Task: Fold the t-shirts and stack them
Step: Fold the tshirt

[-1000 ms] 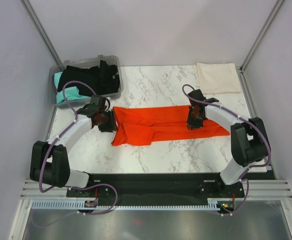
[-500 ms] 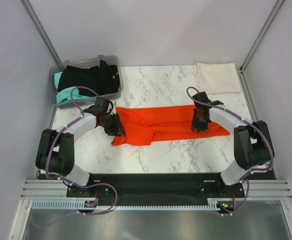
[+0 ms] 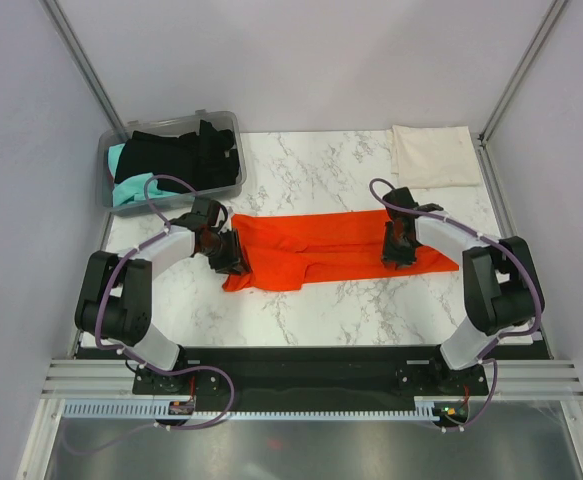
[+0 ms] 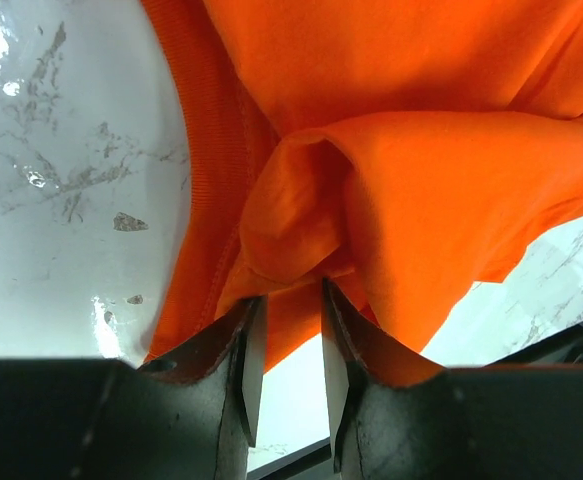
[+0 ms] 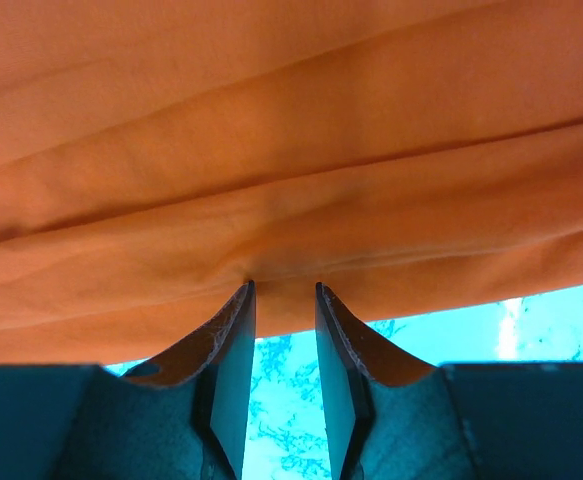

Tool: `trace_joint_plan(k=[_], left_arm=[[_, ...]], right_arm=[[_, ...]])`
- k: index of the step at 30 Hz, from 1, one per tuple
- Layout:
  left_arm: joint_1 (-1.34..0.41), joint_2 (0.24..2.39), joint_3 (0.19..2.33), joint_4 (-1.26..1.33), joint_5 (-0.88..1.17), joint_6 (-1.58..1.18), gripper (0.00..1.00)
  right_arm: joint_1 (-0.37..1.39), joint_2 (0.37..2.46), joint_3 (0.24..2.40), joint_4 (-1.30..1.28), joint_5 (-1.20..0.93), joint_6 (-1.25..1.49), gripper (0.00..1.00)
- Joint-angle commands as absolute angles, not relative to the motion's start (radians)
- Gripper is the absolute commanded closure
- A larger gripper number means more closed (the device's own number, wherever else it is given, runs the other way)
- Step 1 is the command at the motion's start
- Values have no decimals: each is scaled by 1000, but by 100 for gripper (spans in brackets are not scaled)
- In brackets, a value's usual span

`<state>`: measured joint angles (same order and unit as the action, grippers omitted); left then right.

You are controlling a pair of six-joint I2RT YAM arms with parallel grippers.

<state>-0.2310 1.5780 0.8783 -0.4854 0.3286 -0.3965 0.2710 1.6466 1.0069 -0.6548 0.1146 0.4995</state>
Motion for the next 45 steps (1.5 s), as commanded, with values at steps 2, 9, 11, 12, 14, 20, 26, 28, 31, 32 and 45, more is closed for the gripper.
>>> trace_joint_plan(k=[2,9,11,12,14,20,26,28,31,32,45], left_arm=[[-229,1585,859,-463,302,-407,65],[-229,1589,856,-466,288,-403,65],[-229,1589,854,-468,287,-400,65],[-229,1588,854,-469,288,-397,65],[-229,1577,854,-474,301,-388,65],[-229,1422,864,-521,325,-406,42],[-236,1295,831,-511,431,-448,35],[-241,1316,813,-483,471,-417,35],[-242,1359,822,-468,520,-373,35],[-242,1385,824,-462,522,-367,35],[-253,1493,859,-448,581,-351,38]], right_arm=[[262,1692,1054,-624,143,476,62],[236,1750,1144,-624,149,453,61],[230,1756,1161,-629,144,451,60],[229,1762,1173,-630,143,451,60],[226,1769,1183,-637,130,451,60],[221,1714,1164,-667,94,454,57],[192,1614,1134,-701,63,437,54],[180,1579,1120,-698,49,434,53],[173,1546,1092,-698,29,428,53],[172,1542,1080,-698,15,425,53],[530,1592,905,-113,-377,776,52]])
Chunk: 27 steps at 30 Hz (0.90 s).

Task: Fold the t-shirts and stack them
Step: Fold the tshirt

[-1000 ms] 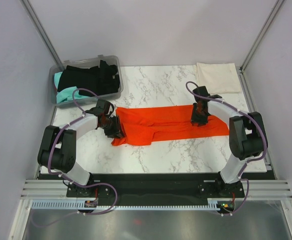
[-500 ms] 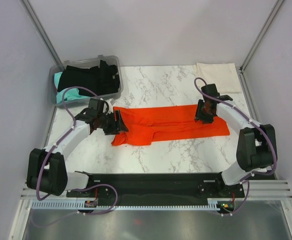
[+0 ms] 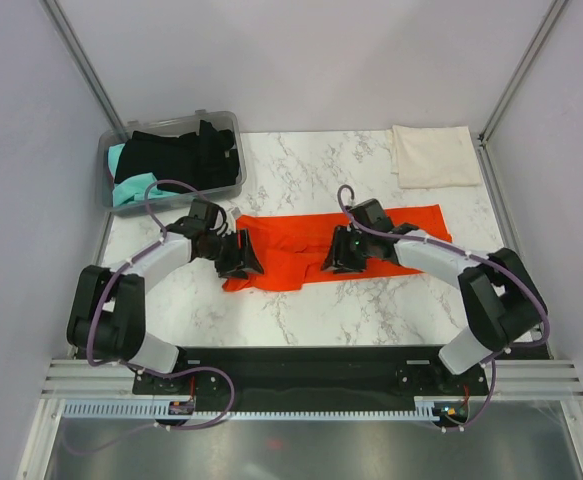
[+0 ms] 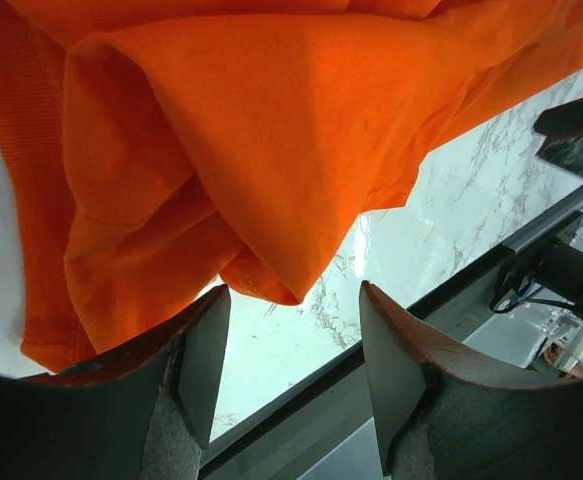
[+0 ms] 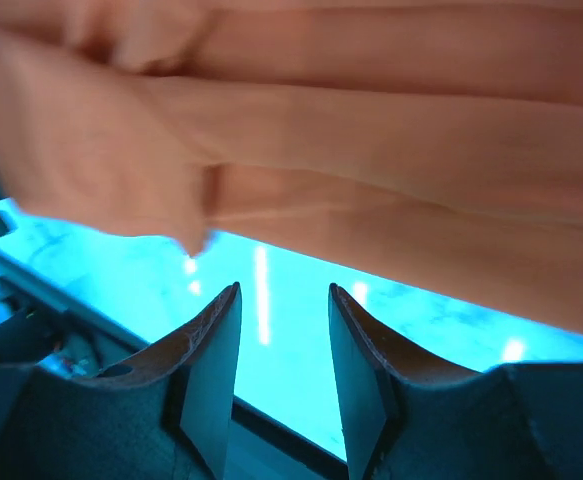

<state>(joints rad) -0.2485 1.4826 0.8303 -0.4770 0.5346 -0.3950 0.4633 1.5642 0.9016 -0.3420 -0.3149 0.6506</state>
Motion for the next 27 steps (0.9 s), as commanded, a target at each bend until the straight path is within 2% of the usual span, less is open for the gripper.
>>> trace_joint_plan(k=[1,9,27], left_arm=[[-252,1494,858,-448,589,-351,38],[-252,1503,861,-448,620,-357,42],[-255,1523,867,-443,637,-342,39]], right_arm=[[552,1627,920,-95,-364,807,52],[716,1712,887,54,-269,948,55],[770,1689,850,-26,-187,968,52]])
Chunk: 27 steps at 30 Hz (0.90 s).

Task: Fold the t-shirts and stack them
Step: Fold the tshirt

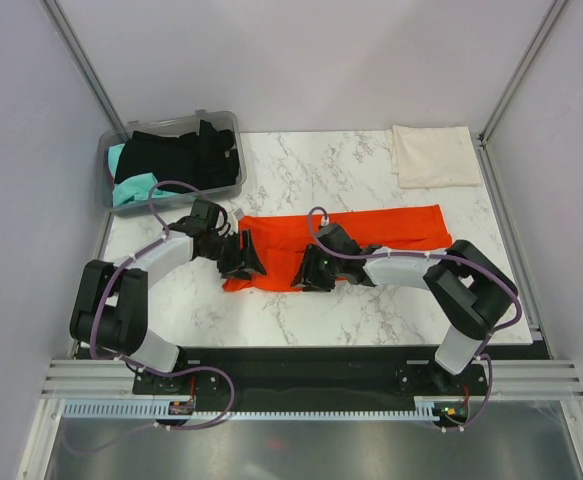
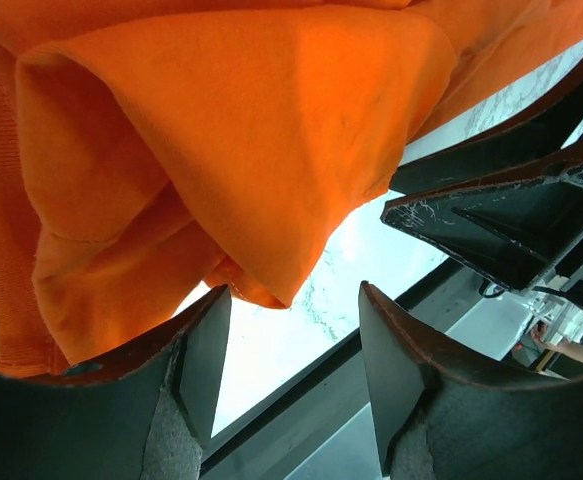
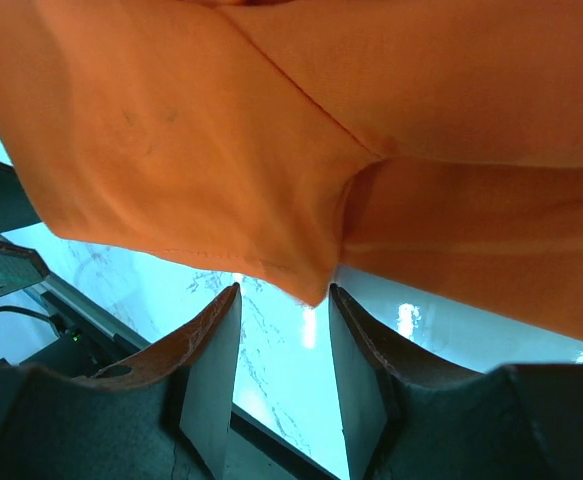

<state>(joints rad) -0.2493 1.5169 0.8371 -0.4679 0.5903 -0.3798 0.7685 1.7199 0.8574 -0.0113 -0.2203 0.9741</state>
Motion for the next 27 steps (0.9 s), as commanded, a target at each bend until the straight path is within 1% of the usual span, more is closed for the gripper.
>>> trace_joint_plan(k=[1,8,11,13,14,15,16,17,18,19,20,21,22,27], left_arm=[[-255,1526,867,-445,644,-339,39],[-261,1543,867,-439,655,-337,43],[-261,1543,867,-437,655,-339,47],[-261,1545,867,-439,653,-344,52],[-259,1545,868,-437,653,-347,58],[-261,1546,867,-437,653,-348,61],[-261,1546,870,-437,653,-356,64],[-261,1546,871,-437,652,-359,67],[-261,1548,873,-436,652,-362,69],[-261,1546,880,-436,650,-368,71],[-261,1548,885,-437,650,-371,76],[-261,1545,887,-437,650,-376,78],[-261,1540,896,-437,650,-386,80],[-261,1519,926,-439,635,-419,92]], right_arm=[[772,1692,845,-26,-187,969,52],[770,1720,864,-29,-186,943,51],[770,1735,873,-23,-195,943,53],[772,1750,877,-17,-210,950,56],[772,1752,876,-6,-209,951,61],[770,1752,876,-8,-209,948,64],[772,1750,877,-8,-192,943,72],[772,1749,879,-6,-187,942,76],[769,1750,888,-6,-189,936,81],[769,1750,894,-6,-189,931,89],[767,1750,902,-17,-187,925,92],[765,1747,916,-23,-184,919,95],[759,1743,925,-34,-180,910,100],[716,1689,982,-113,-161,878,100]])
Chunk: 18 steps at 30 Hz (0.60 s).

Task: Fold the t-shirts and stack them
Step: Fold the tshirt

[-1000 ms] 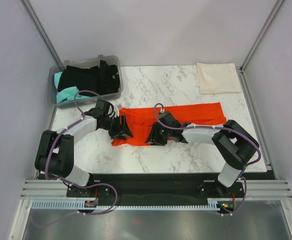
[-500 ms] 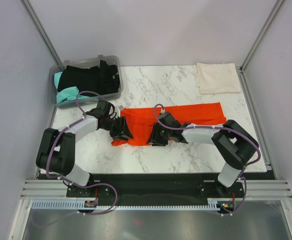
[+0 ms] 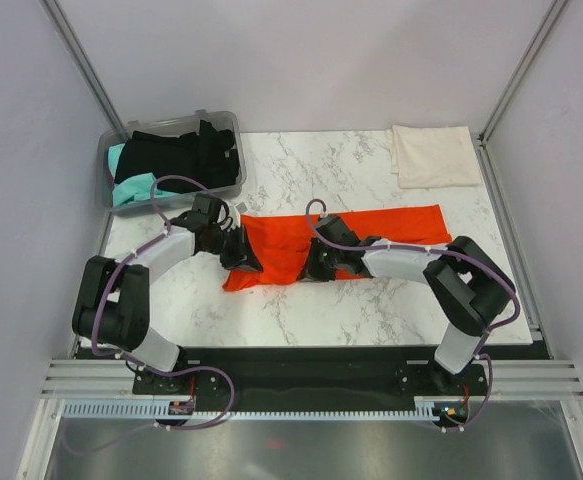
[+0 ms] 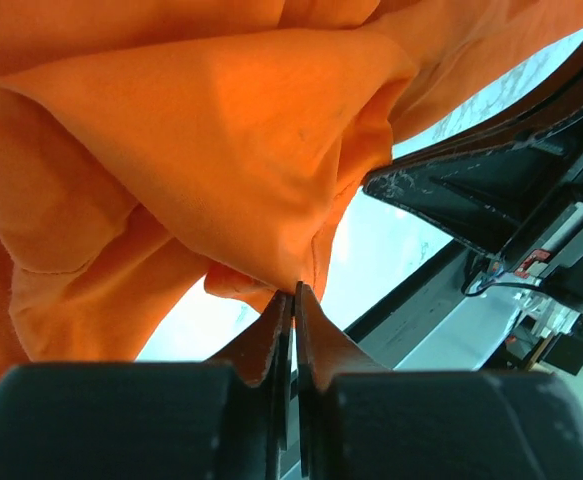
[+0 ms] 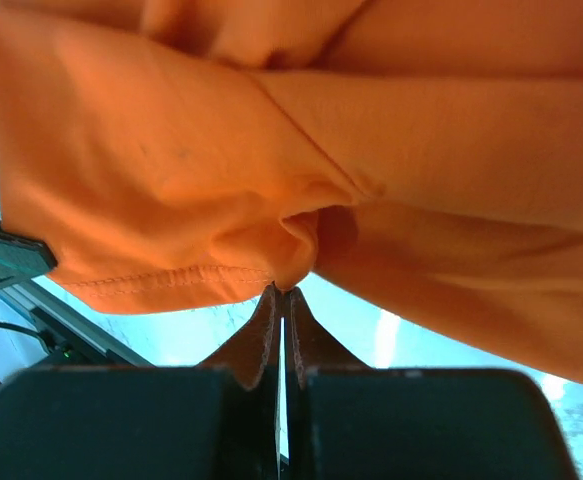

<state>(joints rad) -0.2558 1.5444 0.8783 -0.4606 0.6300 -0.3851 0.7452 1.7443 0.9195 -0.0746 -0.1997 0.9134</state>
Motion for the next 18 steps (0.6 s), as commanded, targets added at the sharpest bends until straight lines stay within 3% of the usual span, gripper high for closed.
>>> trace_joint_plan(k=[1,18], left_arm=[[-261,1516,939,-437,626,-426,95],[-245,1646,1163,-440,546,-480,98]], right_arm=[[710,1683,989,-124,-158,871,100],[595,1793,1156,-163,-291,822,100]])
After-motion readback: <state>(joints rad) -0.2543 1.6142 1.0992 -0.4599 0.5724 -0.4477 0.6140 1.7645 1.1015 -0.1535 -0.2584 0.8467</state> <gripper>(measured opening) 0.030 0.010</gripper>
